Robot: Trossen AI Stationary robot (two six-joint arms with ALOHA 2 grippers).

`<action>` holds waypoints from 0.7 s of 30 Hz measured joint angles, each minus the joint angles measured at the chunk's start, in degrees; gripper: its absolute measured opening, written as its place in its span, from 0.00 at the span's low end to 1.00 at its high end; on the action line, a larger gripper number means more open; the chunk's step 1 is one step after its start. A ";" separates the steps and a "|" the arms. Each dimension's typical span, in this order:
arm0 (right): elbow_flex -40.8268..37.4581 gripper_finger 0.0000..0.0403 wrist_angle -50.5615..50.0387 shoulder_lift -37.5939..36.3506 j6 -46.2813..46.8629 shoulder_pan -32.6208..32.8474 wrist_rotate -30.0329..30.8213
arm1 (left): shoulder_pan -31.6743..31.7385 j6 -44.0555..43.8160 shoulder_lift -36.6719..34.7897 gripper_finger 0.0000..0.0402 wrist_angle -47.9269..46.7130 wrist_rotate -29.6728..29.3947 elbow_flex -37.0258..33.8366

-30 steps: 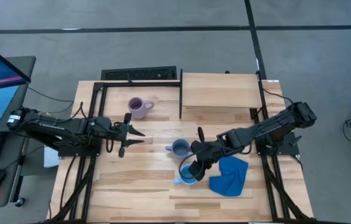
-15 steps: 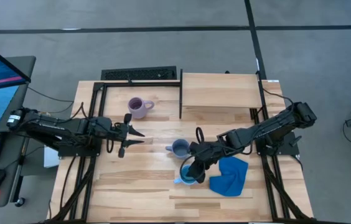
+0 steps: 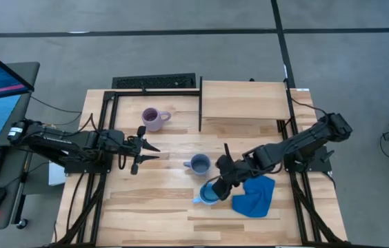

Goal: Stack small to large cups/mugs on shelf
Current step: Put the light blue mug on the shelf

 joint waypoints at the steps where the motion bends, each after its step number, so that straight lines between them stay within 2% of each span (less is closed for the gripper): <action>1: 0.37 0.43 -0.70 0.00 0.01 0.43 0.92 | -0.02 0.00 0.00 0.26 0.00 0.00 0.00; 10: 0.68 0.37 -0.72 0.64 -1.73 1.08 2.98 | 0.00 -0.02 0.00 0.26 -0.24 -0.42 0.00; 21: 0.68 0.37 2.58 0.50 -4.03 1.01 2.48 | -0.02 -0.37 0.02 0.26 -3.19 -0.46 0.00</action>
